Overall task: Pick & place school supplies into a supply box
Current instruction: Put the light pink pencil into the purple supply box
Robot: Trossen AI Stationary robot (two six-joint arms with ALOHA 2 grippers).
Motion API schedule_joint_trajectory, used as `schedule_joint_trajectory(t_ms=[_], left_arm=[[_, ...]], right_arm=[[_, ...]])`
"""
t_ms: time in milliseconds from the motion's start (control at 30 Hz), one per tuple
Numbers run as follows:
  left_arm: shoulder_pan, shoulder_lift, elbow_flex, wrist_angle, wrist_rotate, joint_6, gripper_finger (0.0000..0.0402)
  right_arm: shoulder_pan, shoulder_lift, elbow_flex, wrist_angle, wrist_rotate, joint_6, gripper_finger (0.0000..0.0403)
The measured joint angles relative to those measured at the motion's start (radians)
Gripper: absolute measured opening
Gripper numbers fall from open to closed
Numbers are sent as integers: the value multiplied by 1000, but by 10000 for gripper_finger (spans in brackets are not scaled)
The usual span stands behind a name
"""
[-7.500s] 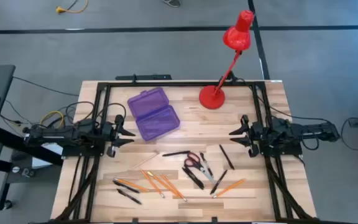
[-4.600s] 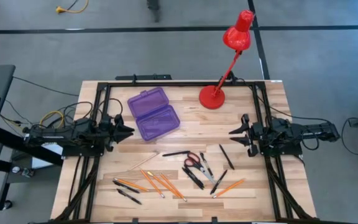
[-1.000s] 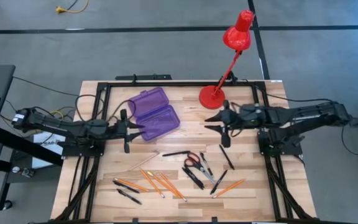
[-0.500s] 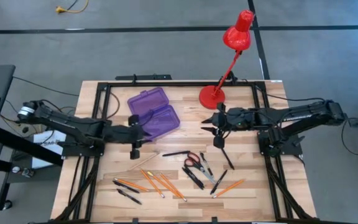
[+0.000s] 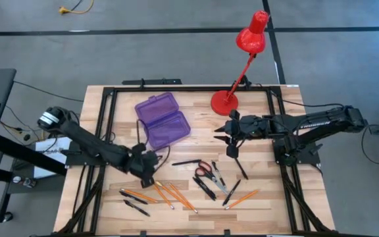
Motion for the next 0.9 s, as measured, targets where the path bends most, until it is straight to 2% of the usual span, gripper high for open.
schedule_joint_trajectory(t_ms=[133,233,567,700,900], left_arm=[[-3,41,1,-55,-16,-97,94],[-7,58,1,-78,-15,-110,104],[-37,56,-8,-65,27,18,165],[-42,57,-8,-35,20,20,164],[-35,135,-8,20,6,67,147]], right_arm=[[0,0,0,0,0,14,106],[0,0,0,0,0,32,106],[0,0,-1,0,0,34,106],[0,0,-1,0,0,28,106],[-2,0,-2,0,-1,25,106]])
